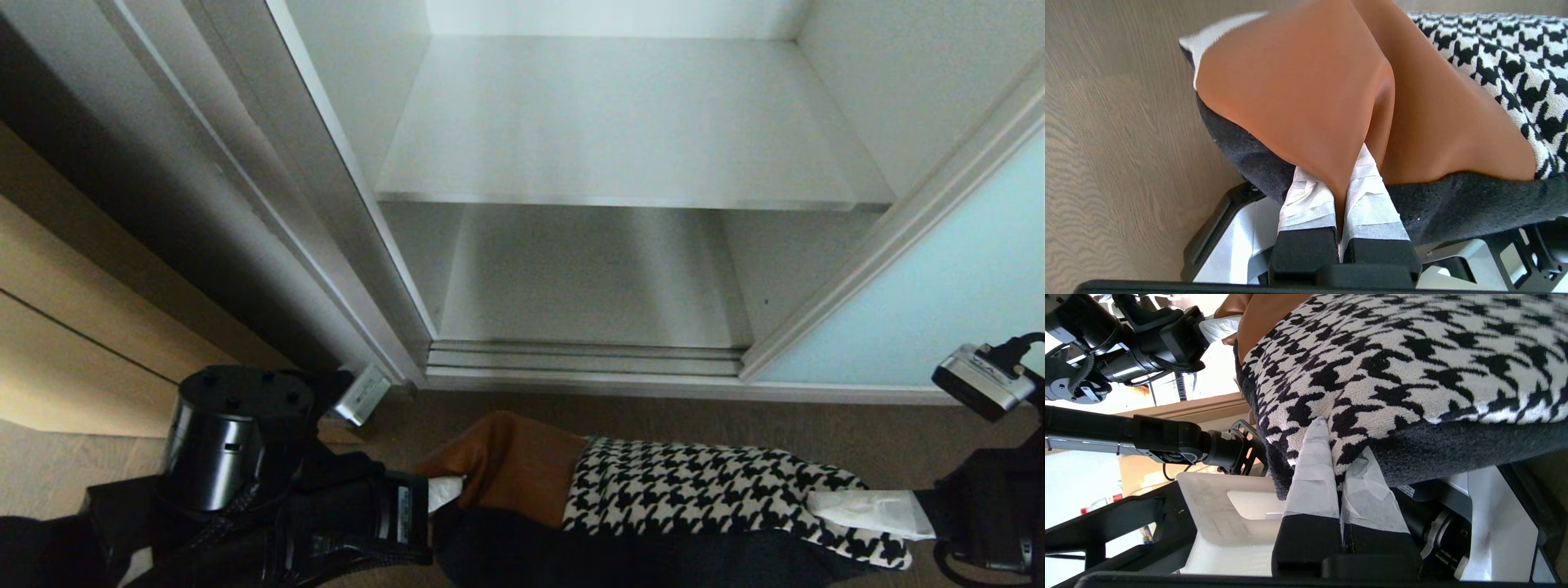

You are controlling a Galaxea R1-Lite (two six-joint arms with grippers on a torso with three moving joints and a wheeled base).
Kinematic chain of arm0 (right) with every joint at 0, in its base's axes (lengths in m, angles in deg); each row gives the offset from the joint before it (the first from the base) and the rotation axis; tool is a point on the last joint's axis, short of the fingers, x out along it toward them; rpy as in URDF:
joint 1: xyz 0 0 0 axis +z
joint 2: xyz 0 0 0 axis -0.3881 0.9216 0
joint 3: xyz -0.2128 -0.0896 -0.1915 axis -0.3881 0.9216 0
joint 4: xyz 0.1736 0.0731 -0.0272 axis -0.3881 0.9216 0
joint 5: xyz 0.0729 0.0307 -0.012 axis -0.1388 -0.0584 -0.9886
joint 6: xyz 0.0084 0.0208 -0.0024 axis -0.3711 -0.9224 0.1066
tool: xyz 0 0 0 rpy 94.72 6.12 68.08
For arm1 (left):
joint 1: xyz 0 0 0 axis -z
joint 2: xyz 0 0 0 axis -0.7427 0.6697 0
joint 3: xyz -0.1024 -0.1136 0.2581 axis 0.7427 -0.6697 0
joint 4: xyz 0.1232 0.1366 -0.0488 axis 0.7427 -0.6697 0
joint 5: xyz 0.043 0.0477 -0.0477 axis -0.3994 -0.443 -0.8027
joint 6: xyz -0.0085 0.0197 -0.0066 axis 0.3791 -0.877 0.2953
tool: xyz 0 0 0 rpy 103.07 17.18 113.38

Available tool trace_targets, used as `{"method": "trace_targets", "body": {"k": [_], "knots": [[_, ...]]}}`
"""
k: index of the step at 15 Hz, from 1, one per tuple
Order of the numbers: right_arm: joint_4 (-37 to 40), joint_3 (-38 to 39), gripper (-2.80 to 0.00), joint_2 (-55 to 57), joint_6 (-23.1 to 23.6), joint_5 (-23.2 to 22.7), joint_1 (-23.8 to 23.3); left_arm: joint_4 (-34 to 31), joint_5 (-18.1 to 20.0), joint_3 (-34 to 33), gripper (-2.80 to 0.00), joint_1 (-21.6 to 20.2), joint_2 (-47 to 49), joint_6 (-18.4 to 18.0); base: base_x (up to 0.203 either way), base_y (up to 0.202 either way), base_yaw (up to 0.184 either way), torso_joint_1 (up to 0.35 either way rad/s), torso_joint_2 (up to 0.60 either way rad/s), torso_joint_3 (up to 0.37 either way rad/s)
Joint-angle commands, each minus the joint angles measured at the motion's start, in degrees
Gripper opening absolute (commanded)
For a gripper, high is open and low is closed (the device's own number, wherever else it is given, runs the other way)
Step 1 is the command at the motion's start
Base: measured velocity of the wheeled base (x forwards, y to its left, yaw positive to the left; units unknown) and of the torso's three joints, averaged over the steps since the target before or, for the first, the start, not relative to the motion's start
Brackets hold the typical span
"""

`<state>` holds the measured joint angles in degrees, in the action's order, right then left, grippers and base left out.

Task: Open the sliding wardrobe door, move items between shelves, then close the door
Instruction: Place the pillow on the lower shelf

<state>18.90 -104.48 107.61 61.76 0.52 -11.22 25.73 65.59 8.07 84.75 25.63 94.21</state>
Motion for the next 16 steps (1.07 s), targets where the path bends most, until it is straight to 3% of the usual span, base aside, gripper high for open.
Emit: {"method": "trace_targets", "body": {"k": [1,8,12,16], "knots": [[0.0,0.1,-2.80,0.2,-0.2,-0.3,0.1,0.1,0.0,0.1,-2.80,0.0,0.1,0.2,0.000,0.000,0.000,0.007,0.01,-0.195],[-0.1,0.2,-2.80,0.9,-0.2,-0.6,0.0,0.2,-0.2,0.9,-2.80,0.0,2.9,0.2,0.000,0.000,0.000,0.003,0.00,-0.200],[-0.4,0.2,-2.80,2.5,-0.2,-0.7,0.0,3.3,-0.3,0.2,-2.80,-0.3,1.7,3.9,0.000,0.000,0.000,0.000,0.00,-0.065],[-4.9,-2.5,-2.80,7.5,-0.2,-0.4,-0.3,5.1,-0.4,5.5,-2.80,-3.0,4.8,3.5,0.000,0.000,0.000,0.000,0.00,0.000]]}}
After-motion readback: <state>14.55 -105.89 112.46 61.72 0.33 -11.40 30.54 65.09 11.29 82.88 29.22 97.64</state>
